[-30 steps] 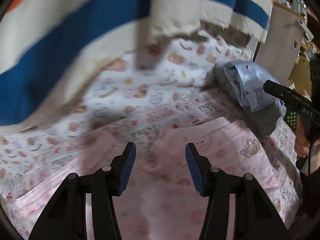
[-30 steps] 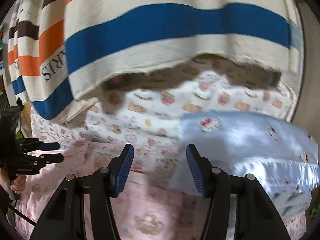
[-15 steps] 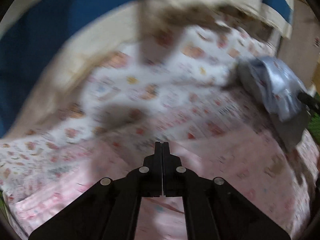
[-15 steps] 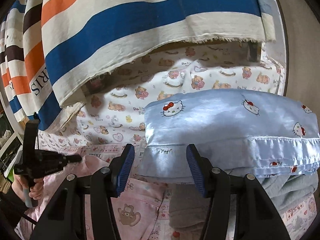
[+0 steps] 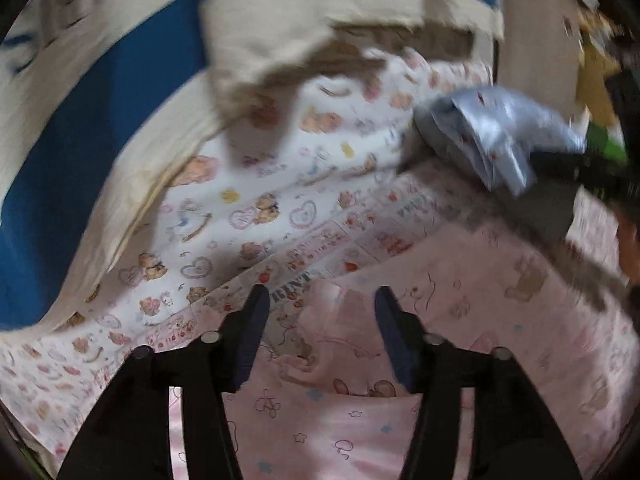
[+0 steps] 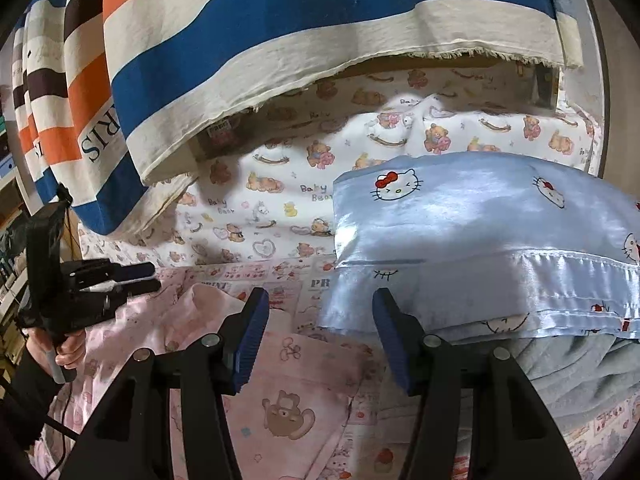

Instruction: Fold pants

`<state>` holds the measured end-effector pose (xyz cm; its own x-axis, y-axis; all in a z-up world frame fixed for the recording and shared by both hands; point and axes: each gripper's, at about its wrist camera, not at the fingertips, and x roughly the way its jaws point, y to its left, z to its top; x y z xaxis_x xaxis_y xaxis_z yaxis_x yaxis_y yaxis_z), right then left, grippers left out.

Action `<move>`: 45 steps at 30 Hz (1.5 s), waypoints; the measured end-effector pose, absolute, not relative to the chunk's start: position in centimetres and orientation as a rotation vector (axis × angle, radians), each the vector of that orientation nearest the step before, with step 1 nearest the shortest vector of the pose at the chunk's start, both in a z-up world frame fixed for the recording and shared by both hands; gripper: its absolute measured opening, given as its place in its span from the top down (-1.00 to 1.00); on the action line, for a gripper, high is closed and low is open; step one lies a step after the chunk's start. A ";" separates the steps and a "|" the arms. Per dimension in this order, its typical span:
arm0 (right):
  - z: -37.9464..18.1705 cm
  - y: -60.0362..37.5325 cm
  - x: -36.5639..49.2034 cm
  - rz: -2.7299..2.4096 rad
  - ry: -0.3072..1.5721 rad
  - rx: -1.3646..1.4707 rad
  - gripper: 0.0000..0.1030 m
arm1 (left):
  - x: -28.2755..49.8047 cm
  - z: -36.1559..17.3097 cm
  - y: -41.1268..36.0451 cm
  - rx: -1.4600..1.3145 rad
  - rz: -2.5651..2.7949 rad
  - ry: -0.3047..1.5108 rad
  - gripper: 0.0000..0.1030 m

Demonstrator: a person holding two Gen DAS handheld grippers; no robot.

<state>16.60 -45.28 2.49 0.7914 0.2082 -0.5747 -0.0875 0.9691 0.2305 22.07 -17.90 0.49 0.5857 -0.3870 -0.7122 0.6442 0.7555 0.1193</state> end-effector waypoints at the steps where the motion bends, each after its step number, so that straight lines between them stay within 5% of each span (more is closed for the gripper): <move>1: 2.5 -45.3 16.6 0.160 0.640 0.196 -0.10 | 22.1 0.1 -18.3 0.400 -0.630 0.742 -0.07; 5: 2.5 -45.5 16.6 0.159 0.639 0.197 -0.10 | 23.3 -1.6 -18.7 0.365 -0.619 0.820 -0.04; 9: 2.4 -45.8 16.7 0.156 0.646 0.204 -0.10 | 24.6 -3.1 -18.5 0.327 -0.574 0.877 0.87; 10: 2.3 -45.9 16.7 0.155 0.649 0.207 -0.10 | 24.8 -3.2 -18.4 0.323 -0.548 0.873 0.91; 23: 0.9 -44.6 17.7 0.286 0.754 0.241 -0.10 | 27.2 -3.5 -11.7 0.139 -0.320 0.874 0.92; 30: -2.1 -42.3 19.1 0.199 0.855 0.133 0.49 | 26.4 -3.7 -10.7 0.163 -0.227 0.798 0.91; 45: -5.1 -39.3 20.9 0.156 0.946 0.094 0.49 | 27.0 -4.3 -9.2 0.081 -0.217 0.827 0.91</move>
